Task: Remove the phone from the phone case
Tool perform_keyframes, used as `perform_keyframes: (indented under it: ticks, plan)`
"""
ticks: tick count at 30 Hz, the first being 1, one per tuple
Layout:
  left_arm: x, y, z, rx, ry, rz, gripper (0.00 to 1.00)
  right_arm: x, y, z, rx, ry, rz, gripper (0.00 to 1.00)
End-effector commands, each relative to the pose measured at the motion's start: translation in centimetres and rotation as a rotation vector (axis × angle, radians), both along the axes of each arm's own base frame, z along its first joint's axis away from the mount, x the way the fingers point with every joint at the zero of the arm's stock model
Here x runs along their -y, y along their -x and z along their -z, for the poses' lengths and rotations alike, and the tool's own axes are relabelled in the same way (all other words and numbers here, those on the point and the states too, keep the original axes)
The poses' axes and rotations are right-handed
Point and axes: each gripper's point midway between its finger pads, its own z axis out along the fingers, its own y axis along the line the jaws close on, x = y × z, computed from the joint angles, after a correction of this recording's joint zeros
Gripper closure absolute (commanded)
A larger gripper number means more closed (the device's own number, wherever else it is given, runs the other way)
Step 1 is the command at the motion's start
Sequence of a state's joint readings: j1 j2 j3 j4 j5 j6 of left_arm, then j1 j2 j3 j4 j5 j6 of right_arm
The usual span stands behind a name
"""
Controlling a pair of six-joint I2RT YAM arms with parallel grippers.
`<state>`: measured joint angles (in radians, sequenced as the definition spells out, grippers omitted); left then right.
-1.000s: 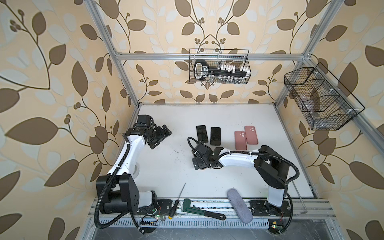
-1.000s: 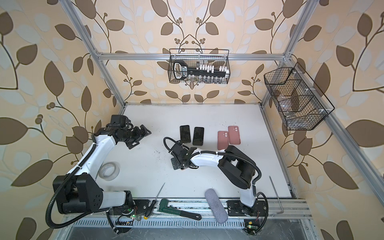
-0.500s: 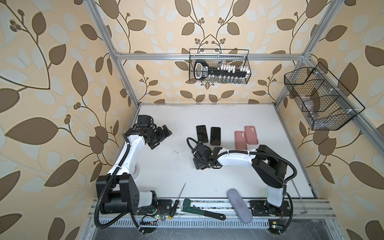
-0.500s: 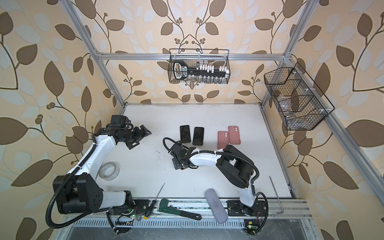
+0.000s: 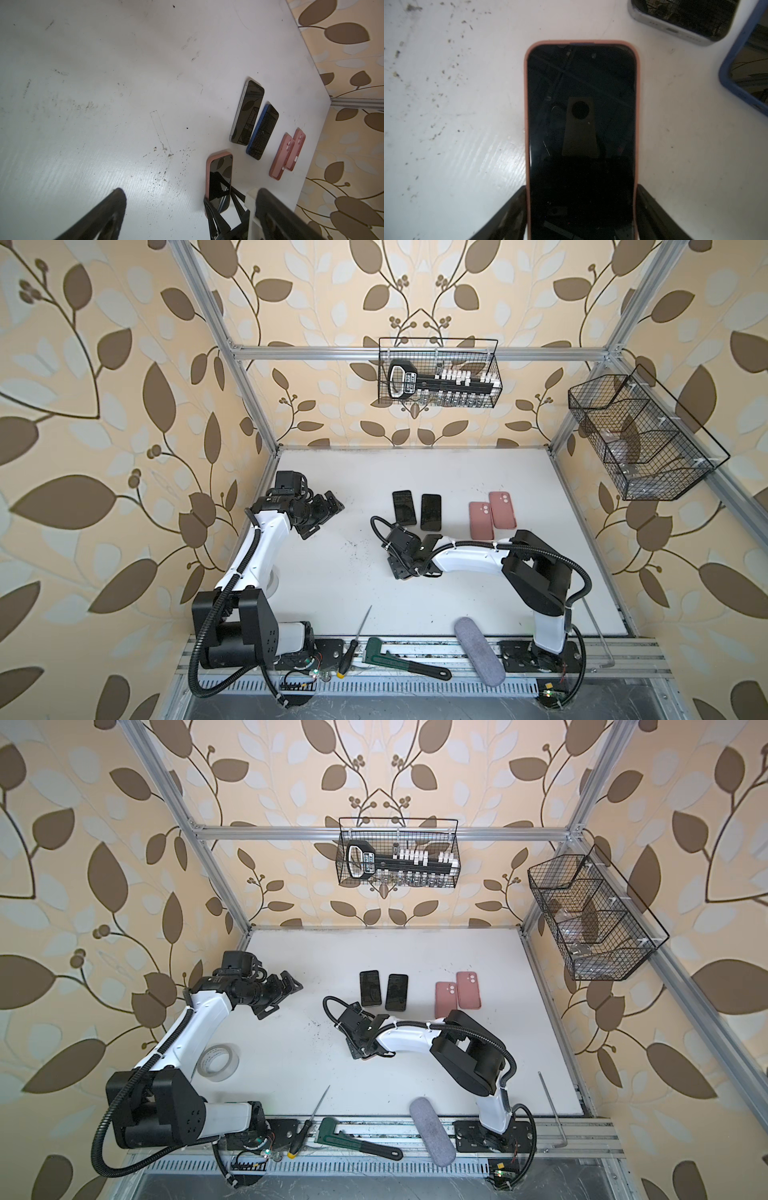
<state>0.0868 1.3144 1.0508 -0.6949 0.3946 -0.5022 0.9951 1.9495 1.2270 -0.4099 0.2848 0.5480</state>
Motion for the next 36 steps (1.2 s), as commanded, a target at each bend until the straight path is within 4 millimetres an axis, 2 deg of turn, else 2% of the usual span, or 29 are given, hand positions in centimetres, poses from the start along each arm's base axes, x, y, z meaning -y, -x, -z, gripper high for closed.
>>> perform_keyframes:
  ticks: [1,10,15,19,28,32,36]
  plan:
    - [0.1,1.1,-0.4,0.014,0.022,-0.011,0.01,0.6,0.2,0.7,-0.013,0.052,-0.019,0.32]
    - [2.8,3.1,0.4,0.032,0.175,0.045,0.01,0.3,-0.6,-1.2,0.007,0.000,-0.028,0.38]
    - [4.9,3.6,1.4,0.056,0.296,0.069,0.01,0.2,-1.0,-2.5,0.012,-0.054,-0.025,0.39]
    - [7.0,3.9,2.3,0.046,0.322,0.119,0.01,0.1,-1.1,-3.8,0.017,-0.099,-0.025,0.39]
    - [12.6,3.2,2.1,0.091,0.370,0.243,0.03,-0.2,-1.1,-7.1,0.025,-0.206,-0.034,0.39]
    - [13.9,2.8,2.6,0.085,0.375,0.264,0.06,-0.5,-0.9,-8.6,0.034,-0.249,-0.043,0.39]
    - [14.8,2.2,2.7,0.096,0.390,0.271,0.15,-0.9,-0.6,-9.7,0.035,-0.293,-0.054,0.40]
